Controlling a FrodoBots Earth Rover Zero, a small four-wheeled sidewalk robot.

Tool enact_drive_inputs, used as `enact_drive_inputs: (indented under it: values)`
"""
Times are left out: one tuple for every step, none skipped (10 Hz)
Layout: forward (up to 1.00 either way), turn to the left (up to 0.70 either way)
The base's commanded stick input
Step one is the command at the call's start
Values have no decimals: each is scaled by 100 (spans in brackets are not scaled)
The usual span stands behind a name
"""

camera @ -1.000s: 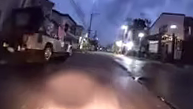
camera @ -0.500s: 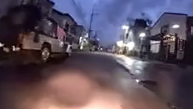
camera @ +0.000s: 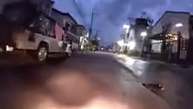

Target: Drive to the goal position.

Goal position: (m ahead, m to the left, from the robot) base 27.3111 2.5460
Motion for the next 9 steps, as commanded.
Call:
enact_drive_inputs:
  values:
    - [50,0]
    - [50,0]
    - [50,0]
    - [50,0]
    - [50,0]
    - [50,0]
    - [50,0]
    - [50,0]
    - [50,0]
